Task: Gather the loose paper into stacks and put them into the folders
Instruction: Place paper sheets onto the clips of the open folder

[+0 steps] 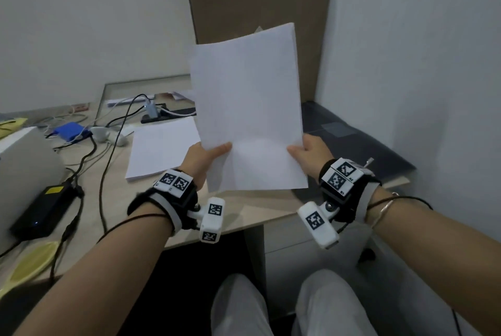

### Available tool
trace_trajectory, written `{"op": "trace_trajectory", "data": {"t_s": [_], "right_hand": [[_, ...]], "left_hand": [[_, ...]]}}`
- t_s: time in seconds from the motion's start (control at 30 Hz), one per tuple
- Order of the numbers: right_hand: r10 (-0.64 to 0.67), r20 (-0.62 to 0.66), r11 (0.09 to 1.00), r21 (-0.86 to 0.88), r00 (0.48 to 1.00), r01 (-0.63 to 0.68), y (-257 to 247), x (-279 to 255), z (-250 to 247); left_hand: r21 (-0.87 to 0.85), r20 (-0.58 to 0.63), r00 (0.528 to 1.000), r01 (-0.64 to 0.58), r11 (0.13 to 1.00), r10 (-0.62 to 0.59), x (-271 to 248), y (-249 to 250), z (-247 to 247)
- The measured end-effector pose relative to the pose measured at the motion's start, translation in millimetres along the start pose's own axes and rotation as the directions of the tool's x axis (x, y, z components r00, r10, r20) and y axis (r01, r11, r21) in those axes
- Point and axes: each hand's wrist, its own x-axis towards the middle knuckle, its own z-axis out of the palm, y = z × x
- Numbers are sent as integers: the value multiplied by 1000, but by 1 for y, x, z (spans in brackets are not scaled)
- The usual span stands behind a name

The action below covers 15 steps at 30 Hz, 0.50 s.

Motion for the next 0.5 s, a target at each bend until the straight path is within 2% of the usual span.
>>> {"op": "trace_trajectory", "data": {"t_s": [0.1,0.17,0.23,0.33,0.5], "right_hand": [[37,-92,999,-21,995,-39,4,-6,-39],[68,-160,997,-35,985,-75,7,-9,-68],[111,-223,992,-37,968,-122,11,-13,-94],[163,-292,984,-22,942,-177,23,-15,-123],[243,-322,956,-81,915,-283,37,-20,-149]], "left_hand": [[55,161,987,-3,998,-6,0,7,31],[132,205,978,16,991,-43,-1,7,50],[213,192,973,86,973,-128,2,1,66],[319,102,949,254,913,-299,2,-12,85],[323,29,907,390,862,-421,-3,-28,115]]}}
